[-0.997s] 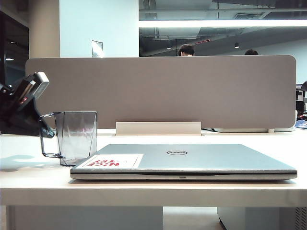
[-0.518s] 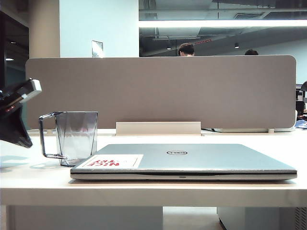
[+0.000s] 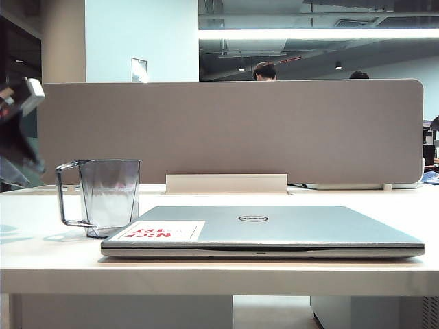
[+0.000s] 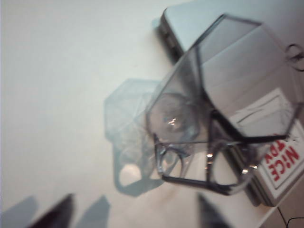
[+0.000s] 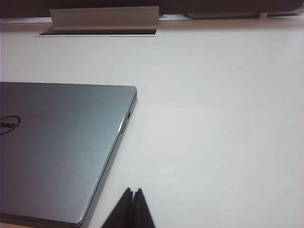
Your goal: Pick up the water cup and place it on the side of the laptop away from you.
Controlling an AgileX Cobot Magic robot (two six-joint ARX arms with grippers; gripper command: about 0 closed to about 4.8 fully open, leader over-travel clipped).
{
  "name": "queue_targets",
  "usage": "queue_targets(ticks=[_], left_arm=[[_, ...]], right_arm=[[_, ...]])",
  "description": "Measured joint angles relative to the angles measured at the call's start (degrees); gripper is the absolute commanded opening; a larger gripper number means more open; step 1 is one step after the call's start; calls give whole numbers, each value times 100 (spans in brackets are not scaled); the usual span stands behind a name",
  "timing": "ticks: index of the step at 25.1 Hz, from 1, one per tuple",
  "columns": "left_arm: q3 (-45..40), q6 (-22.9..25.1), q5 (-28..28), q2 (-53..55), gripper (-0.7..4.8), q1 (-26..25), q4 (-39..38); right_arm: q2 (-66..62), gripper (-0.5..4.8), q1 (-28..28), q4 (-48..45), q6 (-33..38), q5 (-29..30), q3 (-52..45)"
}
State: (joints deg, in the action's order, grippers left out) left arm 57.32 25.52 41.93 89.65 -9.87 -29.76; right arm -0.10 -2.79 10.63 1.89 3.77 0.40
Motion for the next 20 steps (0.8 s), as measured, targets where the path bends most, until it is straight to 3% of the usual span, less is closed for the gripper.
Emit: queue_targets(ticks=[5,11,15,20], left_arm=[[2,328,656,-22,374,-273,-413],[0,1410,1541,-22,374,-348,-741],[2,1956,1554,17,373,-334,-754],[-2,2295,1556,192,372,-264,-568]], right_arm=[[0,-8,0,0,2,0,0],[0,-8,0,0,2,4,0],[0,-8,0,0,2,4,0],[0,-8,0,0,2,15,0]])
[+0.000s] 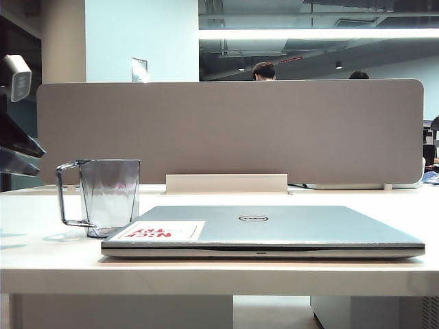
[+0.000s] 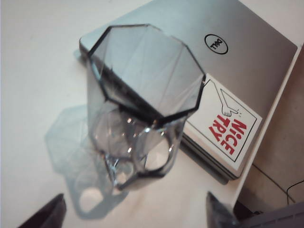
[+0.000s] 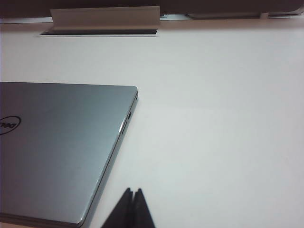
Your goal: Pick up the water cup and place it on the side of the laptop away from you.
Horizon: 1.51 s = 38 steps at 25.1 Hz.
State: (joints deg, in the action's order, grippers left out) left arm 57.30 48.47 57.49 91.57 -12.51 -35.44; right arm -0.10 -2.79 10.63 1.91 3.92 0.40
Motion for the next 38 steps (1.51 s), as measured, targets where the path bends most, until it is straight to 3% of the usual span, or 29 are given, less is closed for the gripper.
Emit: queue_targets(ticks=[6,10,12,16,25,31,38], left_arm=[[0,83,-153,487,365,522,398],[0,85,-459,811,287,684,387],[-4,83,-494,859,273,669,299],[-4,83,-101,844,273,651,304],[-2,59,109,844,263,660,258],[-2,57,435,844,168,660,-90],[0,57,496,844,142,809,-243]], right_arm=[[0,-8,0,0,-2,4,0],[0,-8,0,0,0,4,0],[0,-8,0,2,0,4,0],[0,-8,0,0,-2,7,0],[0,-8,0,0,-2,7,0],[0,-8,0,0,0,4,0],[0,-8,0,0,0,7,0]])
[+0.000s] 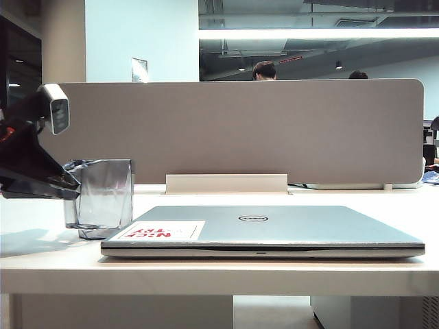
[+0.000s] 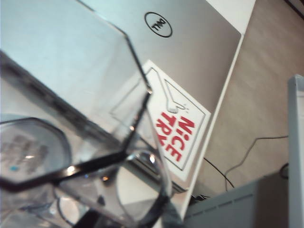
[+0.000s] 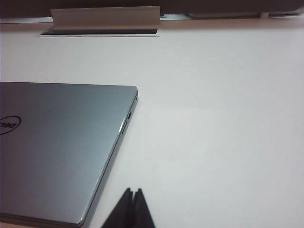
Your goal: Pick up the water cup and place it on the side of the laptop away from you.
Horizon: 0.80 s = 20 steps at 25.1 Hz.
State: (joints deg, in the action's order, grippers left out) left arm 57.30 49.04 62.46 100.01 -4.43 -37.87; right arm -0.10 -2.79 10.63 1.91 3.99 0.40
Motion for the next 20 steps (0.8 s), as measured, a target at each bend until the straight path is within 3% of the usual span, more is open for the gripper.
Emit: queue_targets(ticks=[2,7,20], left_arm=[[0,2,-4,0,142,90,-79],[0,22,-2,0,76,168,-157],[4,4,0,-20,47,186,-155]], right_arm=[[0,-8,0,0,-2,7,0],[0,-8,0,0,0,24,0],[0,-8,0,0,0,42,0]])
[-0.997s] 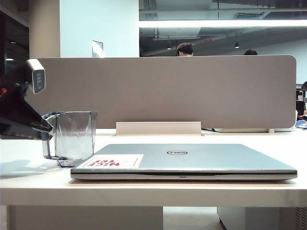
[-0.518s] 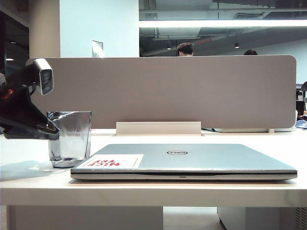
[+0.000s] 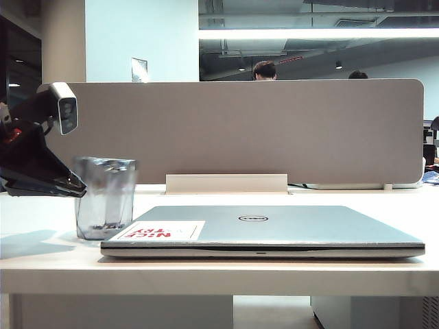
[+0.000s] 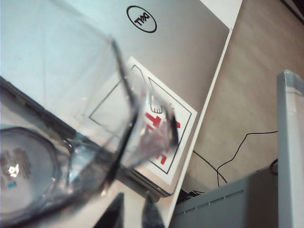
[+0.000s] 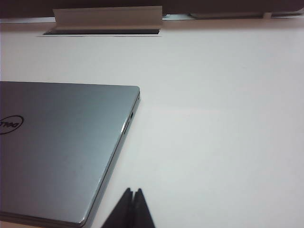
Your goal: Pick up the water cup and place it on the side of the laptop away from you.
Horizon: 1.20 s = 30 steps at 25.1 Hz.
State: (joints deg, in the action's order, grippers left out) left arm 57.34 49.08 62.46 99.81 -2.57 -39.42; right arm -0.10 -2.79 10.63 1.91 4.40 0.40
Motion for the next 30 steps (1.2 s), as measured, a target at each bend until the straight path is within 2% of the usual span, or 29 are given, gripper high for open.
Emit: queue_targets(ticks=[5,6,8,10,15,18,21,25,30], left_arm=[[0,-2,-2,0,47,0,35],[0,-2,-4,0,23,0,26],[0,-4,-4,0,-4,0,-221],[0,-13,-59,0,-4,0,-721],[-4,-4,-422,-210,-4,2,-999],[-4,-4,-507,-570,-5,46,-977],[-4,-9,-942,-1318,-4,48,-988],[-2,-144,-977,-2059,-4,101,-966],[-205,-232,-1008,-2811,-4,413,-901]], right_arm=[[0,-8,0,2,-2,0,0],[0,-8,0,0,-2,0,0],[0,-8,0,0,0,0,0],[0,-8,0,0,-2,0,0],[0,-8,0,0,-2,2,0],[0,-8,0,0,0,2,0],[0,-8,0,0,-2,2,0],[0,-8,0,0,-2,0,0],[0,-8,0,0,-2,2,0]])
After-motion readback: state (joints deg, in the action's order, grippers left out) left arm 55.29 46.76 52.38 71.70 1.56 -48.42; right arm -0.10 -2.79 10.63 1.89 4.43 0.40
